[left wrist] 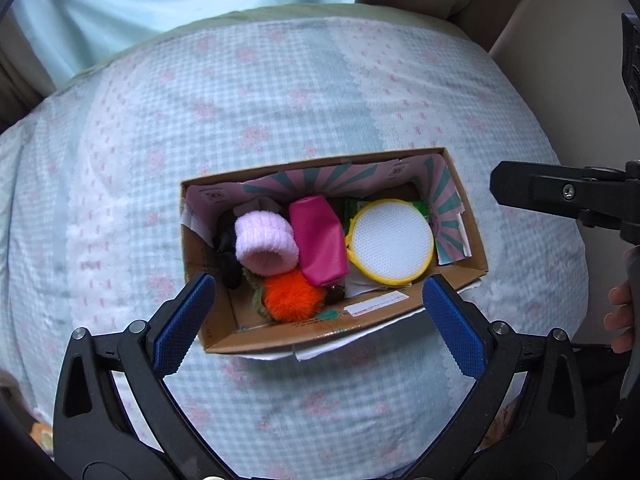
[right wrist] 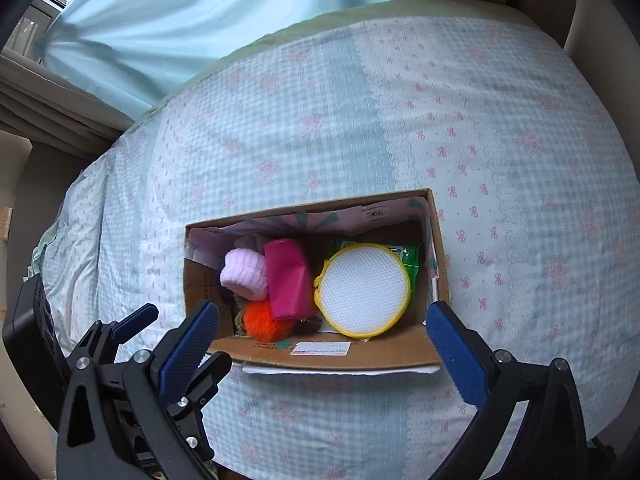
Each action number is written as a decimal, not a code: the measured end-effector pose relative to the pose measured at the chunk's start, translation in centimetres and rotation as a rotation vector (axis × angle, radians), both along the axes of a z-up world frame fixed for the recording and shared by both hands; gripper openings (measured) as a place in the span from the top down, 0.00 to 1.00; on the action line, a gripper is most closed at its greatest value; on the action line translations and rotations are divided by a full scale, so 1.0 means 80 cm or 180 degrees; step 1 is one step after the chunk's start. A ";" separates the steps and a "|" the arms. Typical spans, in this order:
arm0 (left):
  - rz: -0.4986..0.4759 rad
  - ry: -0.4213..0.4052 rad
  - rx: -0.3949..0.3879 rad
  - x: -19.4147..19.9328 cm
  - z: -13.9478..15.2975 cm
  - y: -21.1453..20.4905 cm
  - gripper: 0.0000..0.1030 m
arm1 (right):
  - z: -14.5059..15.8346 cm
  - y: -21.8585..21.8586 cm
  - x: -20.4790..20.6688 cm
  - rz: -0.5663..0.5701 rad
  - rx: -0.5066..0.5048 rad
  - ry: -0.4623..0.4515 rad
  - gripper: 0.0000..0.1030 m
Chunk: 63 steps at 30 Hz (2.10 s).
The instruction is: Organize soft objects
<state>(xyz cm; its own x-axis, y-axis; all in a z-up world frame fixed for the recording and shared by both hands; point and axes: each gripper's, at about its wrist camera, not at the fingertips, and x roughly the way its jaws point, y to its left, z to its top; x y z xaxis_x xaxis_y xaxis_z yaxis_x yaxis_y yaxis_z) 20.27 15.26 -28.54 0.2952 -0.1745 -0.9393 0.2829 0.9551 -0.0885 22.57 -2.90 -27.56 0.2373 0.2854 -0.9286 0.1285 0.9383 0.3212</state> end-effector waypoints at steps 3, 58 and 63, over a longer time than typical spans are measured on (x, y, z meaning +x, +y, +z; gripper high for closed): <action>0.0165 -0.0150 -0.0045 -0.016 0.058 0.006 0.00 | 0.047 -0.008 -0.018 -0.0014 -0.0026 -0.0146 0.00; 0.0594 -0.2144 -0.0229 -0.229 0.363 -0.056 0.00 | 0.361 -0.101 -0.256 -0.0197 -0.1147 -0.2192 0.00; 0.0616 -0.2142 -0.0236 -0.229 0.364 -0.054 0.00 | 0.362 -0.100 -0.255 -0.0189 -0.1139 -0.2197 0.00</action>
<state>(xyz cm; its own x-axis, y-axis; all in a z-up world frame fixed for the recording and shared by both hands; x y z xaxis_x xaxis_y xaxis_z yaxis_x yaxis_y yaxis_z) 1.95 10.96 0.60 0.8402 -0.1166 -0.5295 0.1246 0.9920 -0.0208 2.15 -10.92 1.42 0.8005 -0.0350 -0.5983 0.0629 0.9977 0.0258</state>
